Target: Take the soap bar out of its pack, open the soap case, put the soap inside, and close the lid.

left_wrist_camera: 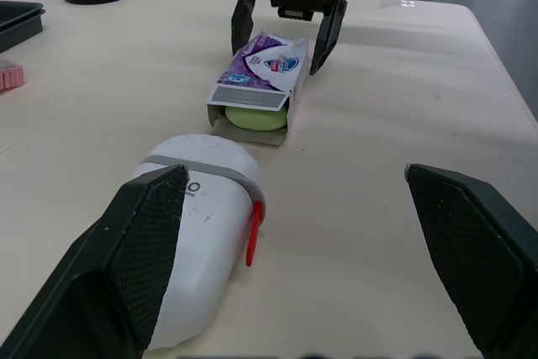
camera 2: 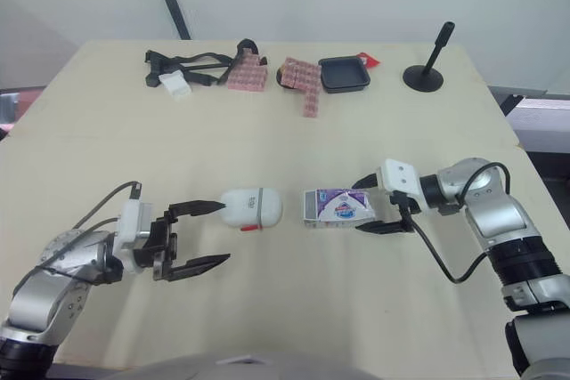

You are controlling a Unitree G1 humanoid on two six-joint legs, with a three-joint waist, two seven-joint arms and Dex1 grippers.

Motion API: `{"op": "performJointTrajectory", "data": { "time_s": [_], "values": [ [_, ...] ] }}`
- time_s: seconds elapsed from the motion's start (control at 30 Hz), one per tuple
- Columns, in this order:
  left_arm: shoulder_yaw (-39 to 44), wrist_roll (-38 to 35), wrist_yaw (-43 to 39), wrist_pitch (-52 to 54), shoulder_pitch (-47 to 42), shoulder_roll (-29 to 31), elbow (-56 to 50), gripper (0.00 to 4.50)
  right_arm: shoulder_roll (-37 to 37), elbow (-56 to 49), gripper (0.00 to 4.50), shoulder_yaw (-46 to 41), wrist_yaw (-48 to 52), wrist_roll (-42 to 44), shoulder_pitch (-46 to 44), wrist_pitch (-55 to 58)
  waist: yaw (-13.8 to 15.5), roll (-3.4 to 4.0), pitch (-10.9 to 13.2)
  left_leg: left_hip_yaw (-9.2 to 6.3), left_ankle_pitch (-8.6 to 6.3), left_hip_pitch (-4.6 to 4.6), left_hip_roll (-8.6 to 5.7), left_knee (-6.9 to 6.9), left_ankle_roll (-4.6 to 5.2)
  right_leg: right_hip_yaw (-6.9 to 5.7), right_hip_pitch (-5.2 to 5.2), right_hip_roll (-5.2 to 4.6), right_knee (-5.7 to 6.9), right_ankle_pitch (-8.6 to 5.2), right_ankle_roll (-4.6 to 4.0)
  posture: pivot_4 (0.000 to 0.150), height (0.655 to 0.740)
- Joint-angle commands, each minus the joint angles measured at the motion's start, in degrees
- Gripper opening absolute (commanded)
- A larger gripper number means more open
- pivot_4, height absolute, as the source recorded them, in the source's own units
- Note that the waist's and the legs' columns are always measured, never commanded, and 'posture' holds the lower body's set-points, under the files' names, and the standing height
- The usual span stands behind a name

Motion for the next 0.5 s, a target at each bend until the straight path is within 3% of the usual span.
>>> {"op": "performJointTrajectory", "data": {
  "time_s": [0.03,0.5],
  "values": [
    [0.0,-1.2,0.2,0.0,0.2,0.5,-1.7,4.42,-0.3,-0.2,4.50,-0.5,0.2,-0.4,-0.3,-1.2,0.0,0.00,0.0,0.00,0.00,0.00,0.00,0.00,0.00,0.00,0.00,0.00,0.00,0.00,0.00,0.150,0.7400],
    [-0.5,-1.0,0.1,-0.2,0.4,0.7,-1.9,4.42,-0.5,0.0,4.50,-0.3,0.2,-0.8,0.0,-0.2,0.0,0.00,0.0,0.00,0.00,0.00,0.00,0.04,0.00,0.01,0.00,0.00,0.04,0.00,0.00,0.150,0.7400]
  ]
}}
